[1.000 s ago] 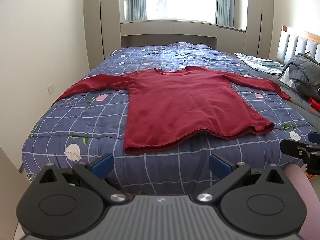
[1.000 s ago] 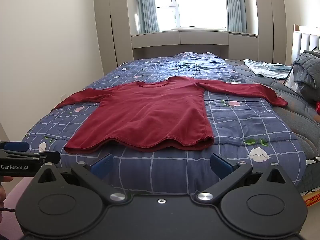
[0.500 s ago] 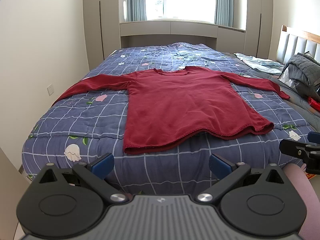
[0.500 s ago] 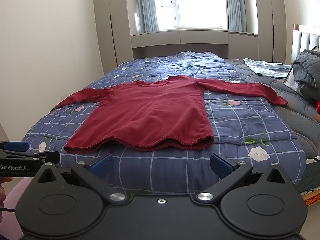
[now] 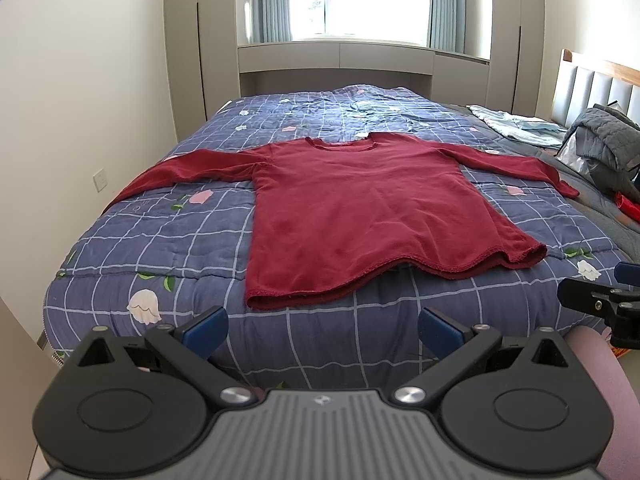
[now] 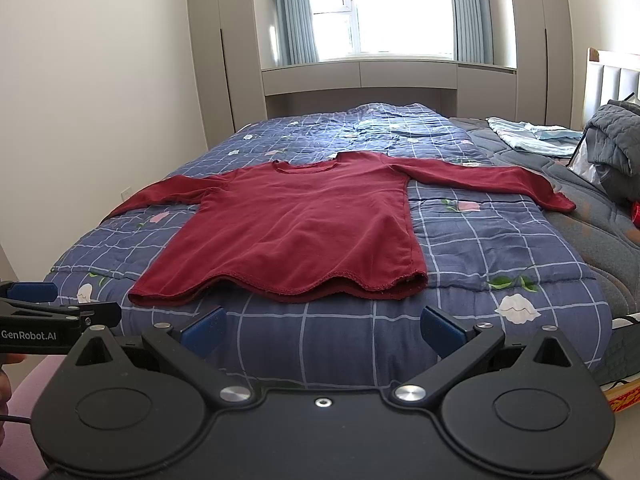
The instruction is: Fold small clothes
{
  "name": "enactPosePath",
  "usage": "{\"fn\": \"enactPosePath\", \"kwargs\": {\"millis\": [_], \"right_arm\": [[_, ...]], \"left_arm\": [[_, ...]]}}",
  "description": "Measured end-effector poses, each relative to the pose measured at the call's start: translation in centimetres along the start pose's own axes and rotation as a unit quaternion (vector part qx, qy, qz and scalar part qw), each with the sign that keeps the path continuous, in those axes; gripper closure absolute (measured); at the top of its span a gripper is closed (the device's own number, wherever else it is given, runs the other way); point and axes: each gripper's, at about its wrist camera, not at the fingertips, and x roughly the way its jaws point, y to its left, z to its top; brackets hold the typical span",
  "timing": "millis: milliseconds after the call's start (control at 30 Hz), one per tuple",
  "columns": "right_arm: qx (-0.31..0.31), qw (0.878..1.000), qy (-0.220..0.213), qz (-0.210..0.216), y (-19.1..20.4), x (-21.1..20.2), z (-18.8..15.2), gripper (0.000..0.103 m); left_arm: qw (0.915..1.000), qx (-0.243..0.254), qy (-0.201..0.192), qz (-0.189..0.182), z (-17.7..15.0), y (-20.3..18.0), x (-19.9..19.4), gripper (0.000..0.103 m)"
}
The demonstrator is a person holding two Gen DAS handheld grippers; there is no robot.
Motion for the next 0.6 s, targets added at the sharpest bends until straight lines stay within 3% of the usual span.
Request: {"fn": "enactPosePath", "kwargs": {"millis": [600], "right_arm": [[0.0, 1.0, 0.001, 0.0, -0.05, 0.04, 0.0, 0.0]], "left_arm": [[1.0, 0.0, 0.0, 0.0, 0.02, -0.11, -0.08, 0.0]]}}
